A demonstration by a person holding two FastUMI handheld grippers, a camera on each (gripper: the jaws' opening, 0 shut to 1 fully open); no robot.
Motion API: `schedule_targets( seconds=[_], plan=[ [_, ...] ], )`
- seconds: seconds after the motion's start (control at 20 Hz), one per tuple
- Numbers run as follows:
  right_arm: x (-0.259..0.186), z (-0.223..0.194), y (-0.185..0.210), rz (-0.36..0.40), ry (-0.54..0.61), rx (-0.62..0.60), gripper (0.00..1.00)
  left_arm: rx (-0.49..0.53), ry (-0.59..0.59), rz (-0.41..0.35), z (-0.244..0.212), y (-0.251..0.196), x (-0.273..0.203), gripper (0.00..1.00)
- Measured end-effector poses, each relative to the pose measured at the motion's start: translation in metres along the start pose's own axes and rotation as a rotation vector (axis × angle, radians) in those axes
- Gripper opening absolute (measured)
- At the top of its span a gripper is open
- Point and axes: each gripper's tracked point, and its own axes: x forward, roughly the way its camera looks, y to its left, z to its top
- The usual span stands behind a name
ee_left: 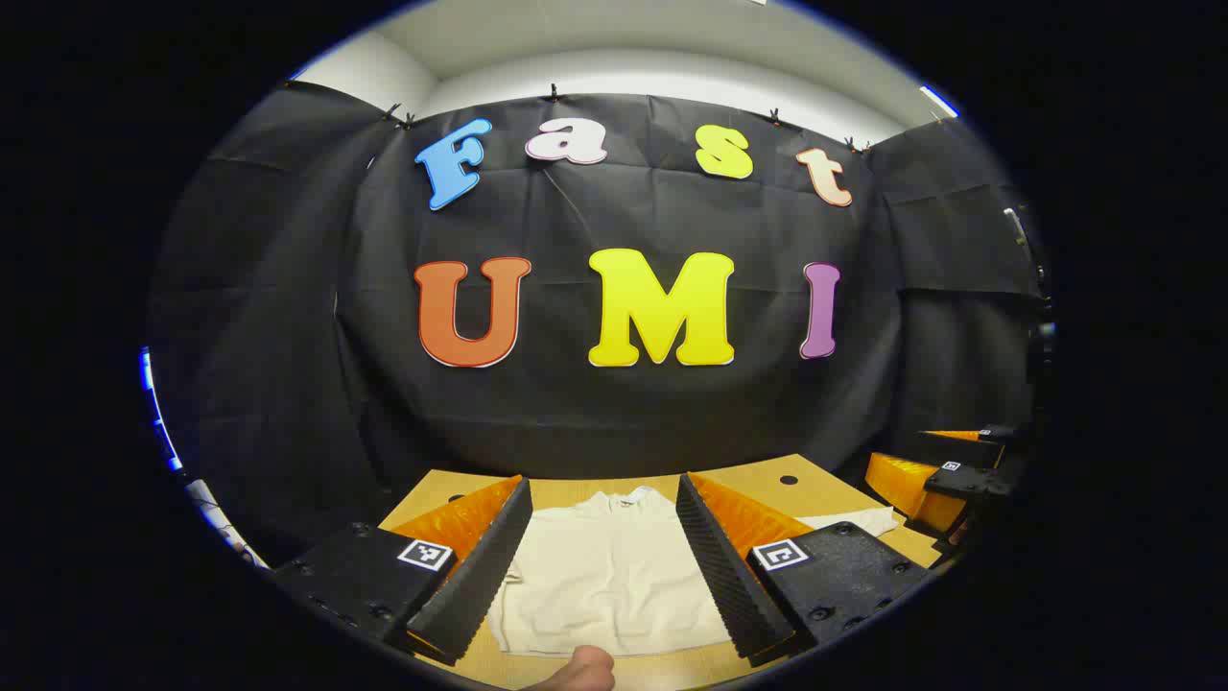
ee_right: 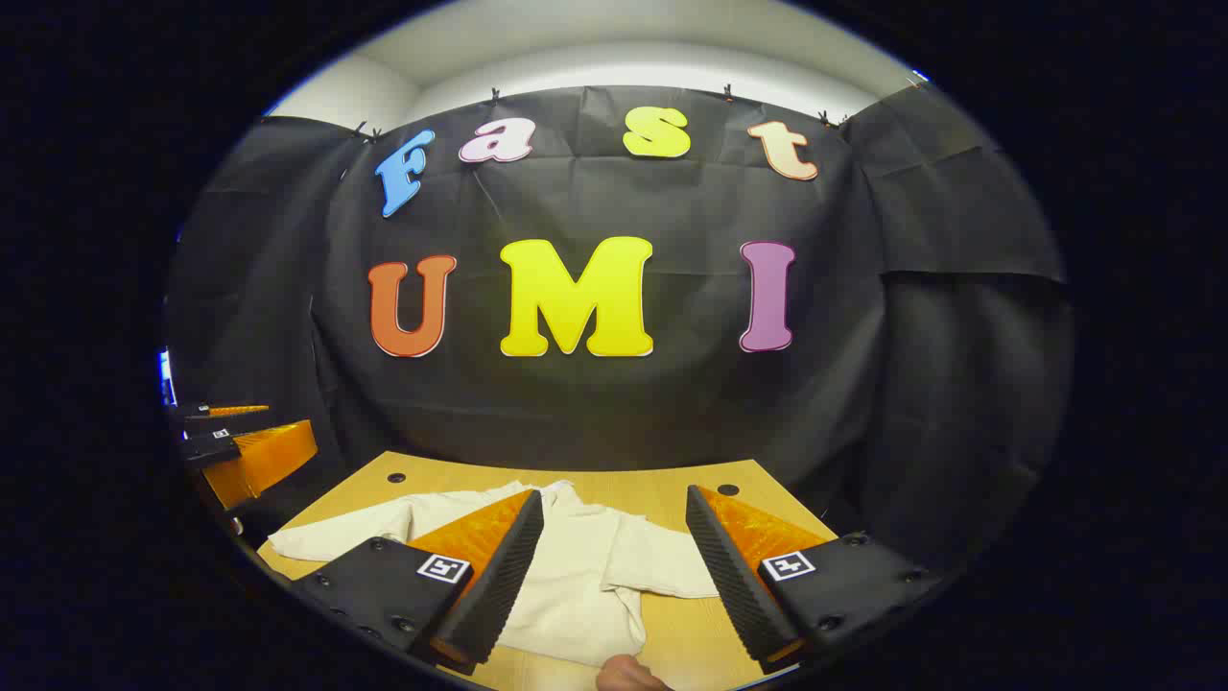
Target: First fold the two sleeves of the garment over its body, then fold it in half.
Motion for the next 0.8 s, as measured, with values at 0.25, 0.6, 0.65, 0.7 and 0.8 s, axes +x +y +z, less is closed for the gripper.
schedule_targets(
  seconds=[0.25, 0.6, 0.65, 0.7, 0.8],
  plan=[
    [0.002, -0.005, -0.009, -0.013, 0.001, -0.001, 0.94, 0.007, 0.005, 0.004, -0.003, -0.003, 0.003, 0.97],
    [0.01, -0.006, -0.034, -0.031, 0.003, 0.001, 0.94, 0.011, 0.015, 0.007, -0.008, -0.018, 0.01, 0.97],
    [0.012, -0.006, -0.037, -0.036, 0.002, 0.004, 0.94, 0.013, 0.014, 0.009, -0.009, -0.019, 0.012, 0.97],
    [0.014, -0.006, -0.039, -0.039, 0.003, 0.005, 0.93, 0.016, 0.015, 0.008, -0.01, -0.021, 0.012, 0.97],
    [0.019, -0.009, -0.048, -0.05, 0.009, 0.006, 0.93, 0.02, 0.018, 0.01, -0.011, -0.023, 0.015, 0.97]
  ],
)
